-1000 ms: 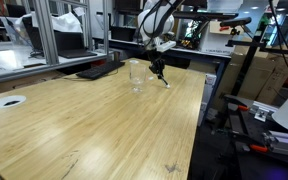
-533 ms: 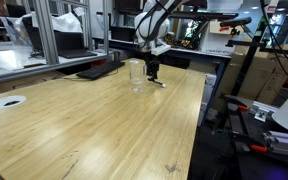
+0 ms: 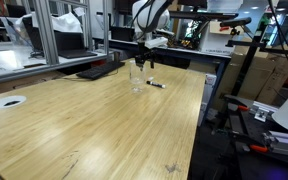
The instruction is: Take the black marker out of the glass
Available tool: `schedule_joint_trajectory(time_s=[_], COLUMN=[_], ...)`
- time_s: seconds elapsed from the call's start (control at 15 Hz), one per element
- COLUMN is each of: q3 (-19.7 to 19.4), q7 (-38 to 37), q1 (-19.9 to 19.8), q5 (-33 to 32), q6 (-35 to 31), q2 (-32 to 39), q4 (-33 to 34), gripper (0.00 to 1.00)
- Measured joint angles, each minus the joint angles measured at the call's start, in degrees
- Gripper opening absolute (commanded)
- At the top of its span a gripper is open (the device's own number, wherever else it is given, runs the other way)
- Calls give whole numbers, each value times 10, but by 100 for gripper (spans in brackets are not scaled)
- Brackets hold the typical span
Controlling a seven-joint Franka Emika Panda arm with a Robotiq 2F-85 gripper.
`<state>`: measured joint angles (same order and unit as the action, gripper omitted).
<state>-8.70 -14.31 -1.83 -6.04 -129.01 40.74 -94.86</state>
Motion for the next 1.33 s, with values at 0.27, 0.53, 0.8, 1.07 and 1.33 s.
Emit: schedule_joint_trajectory(time_s=[0.27, 0.53, 0.8, 1.07, 1.33], q3=[-19, -22, -20, -20, -20], q7=[-77, -145, -165, -177, -193], q1=[31, 46, 50, 49, 49], q5=[-16, -17, -10, 5, 9], q6=[-9, -7, -9, -22, -48], q2=[-60, -116, -169, -208, -231], q4=[-37, -78, -123, -164, -197], gripper=[100, 100, 100, 100, 100])
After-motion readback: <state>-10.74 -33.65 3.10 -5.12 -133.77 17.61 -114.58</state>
